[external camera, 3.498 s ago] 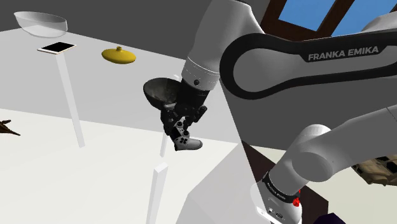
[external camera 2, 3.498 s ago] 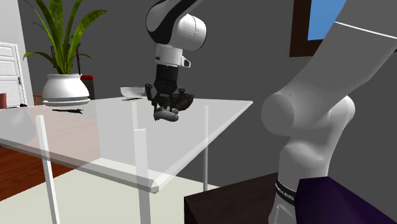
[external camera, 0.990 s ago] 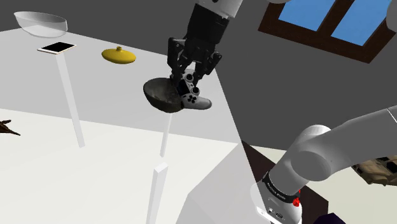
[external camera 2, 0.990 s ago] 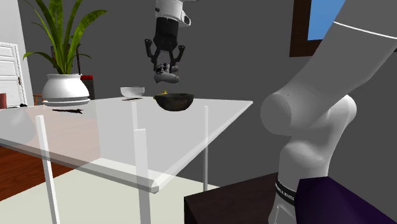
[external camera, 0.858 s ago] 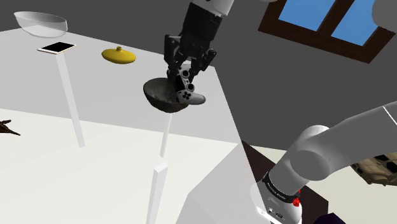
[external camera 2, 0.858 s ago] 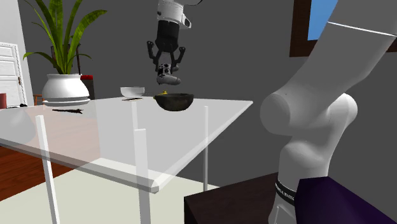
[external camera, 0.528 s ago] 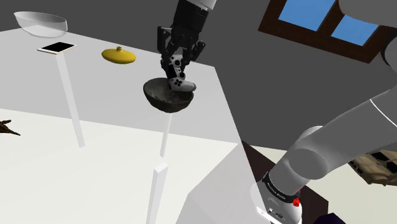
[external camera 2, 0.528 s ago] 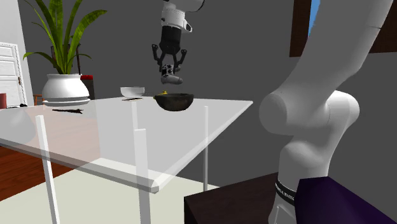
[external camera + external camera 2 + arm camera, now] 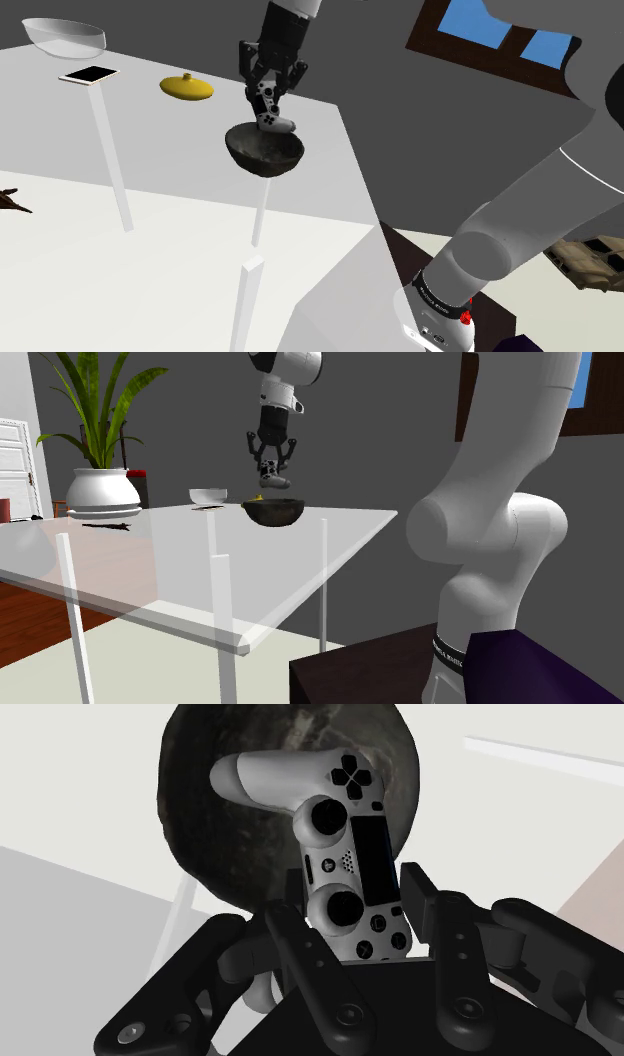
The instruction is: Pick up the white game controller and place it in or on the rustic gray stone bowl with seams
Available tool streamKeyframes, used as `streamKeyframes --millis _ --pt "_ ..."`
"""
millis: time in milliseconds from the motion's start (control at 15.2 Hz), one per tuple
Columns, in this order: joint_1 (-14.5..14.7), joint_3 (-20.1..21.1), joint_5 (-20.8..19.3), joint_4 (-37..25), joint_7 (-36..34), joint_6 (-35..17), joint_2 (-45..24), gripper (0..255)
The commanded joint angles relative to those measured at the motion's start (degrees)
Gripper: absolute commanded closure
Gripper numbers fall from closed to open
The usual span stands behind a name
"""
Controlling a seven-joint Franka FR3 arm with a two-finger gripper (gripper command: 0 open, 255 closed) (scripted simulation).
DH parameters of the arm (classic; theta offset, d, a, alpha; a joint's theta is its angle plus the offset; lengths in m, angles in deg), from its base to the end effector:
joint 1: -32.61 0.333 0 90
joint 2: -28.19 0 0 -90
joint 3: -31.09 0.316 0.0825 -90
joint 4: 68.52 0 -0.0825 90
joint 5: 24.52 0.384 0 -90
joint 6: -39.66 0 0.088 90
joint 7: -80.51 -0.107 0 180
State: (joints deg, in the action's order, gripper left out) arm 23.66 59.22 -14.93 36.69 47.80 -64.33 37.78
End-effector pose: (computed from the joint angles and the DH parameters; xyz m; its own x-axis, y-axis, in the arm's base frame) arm 0.4875 0.2031 0.5988 0.9618 -0.2675 0.0585 -0.2573 -0.9559 -0.1415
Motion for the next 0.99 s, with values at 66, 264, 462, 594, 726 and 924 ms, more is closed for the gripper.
streamKeyframes --millis 66,264,462,594,726,924 --pt "0.1 0.1 0.1 2.4 0.3 -2.3 0.1 255" --pt "0.2 0.2 0.3 4.8 0.5 -4.6 0.2 255" --pt "0.2 0.3 0.4 7.1 0.7 -6.9 0.2 255" --pt "0.3 0.4 0.5 8.7 0.9 -8.7 0.1 255" --pt "0.3 0.4 0.5 8.7 0.9 -8.7 0.1 255" --pt "0.3 0.4 0.5 8.7 0.9 -8.7 0.1 255"
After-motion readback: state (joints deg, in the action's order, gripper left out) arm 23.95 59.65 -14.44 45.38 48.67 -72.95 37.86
